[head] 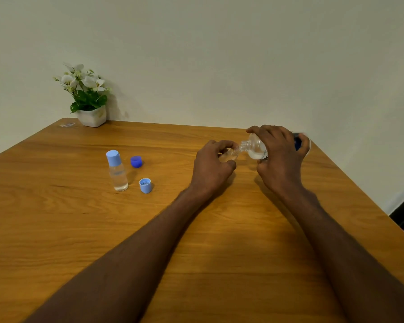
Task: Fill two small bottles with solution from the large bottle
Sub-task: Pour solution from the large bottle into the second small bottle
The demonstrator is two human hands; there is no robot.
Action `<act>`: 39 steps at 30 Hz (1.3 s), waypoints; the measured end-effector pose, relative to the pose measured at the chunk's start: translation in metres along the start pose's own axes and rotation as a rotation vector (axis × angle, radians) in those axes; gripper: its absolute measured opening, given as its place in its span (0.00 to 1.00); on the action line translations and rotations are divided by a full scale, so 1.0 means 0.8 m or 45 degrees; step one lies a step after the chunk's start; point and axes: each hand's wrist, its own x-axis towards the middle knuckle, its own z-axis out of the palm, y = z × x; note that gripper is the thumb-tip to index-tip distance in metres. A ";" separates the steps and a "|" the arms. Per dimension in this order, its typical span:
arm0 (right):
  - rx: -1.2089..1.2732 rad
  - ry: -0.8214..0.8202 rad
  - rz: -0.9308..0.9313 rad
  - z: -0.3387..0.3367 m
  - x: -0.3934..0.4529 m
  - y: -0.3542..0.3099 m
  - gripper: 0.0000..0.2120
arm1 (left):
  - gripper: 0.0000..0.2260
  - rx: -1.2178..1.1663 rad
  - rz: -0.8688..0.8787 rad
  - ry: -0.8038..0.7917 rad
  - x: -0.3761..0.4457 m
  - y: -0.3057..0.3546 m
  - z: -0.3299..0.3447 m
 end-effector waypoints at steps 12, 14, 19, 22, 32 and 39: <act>-0.002 0.010 -0.005 0.002 0.000 0.002 0.41 | 0.21 -0.006 -0.003 0.000 -0.001 0.002 0.000; 0.004 0.007 -0.003 0.001 0.000 0.002 0.41 | 0.21 0.001 -0.005 -0.004 0.000 0.002 0.000; 0.004 0.011 -0.002 0.001 0.000 0.000 0.41 | 0.21 -0.002 -0.003 -0.002 0.000 0.001 0.000; 0.002 0.015 -0.007 0.001 0.000 0.000 0.41 | 0.21 0.002 -0.010 -0.005 0.000 0.001 0.000; 0.013 0.000 0.018 -0.001 0.000 -0.001 0.41 | 0.20 0.000 -0.011 -0.012 0.001 0.001 -0.001; 0.019 0.003 0.013 -0.002 0.000 -0.002 0.41 | 0.20 -0.010 -0.014 -0.008 0.000 0.001 0.000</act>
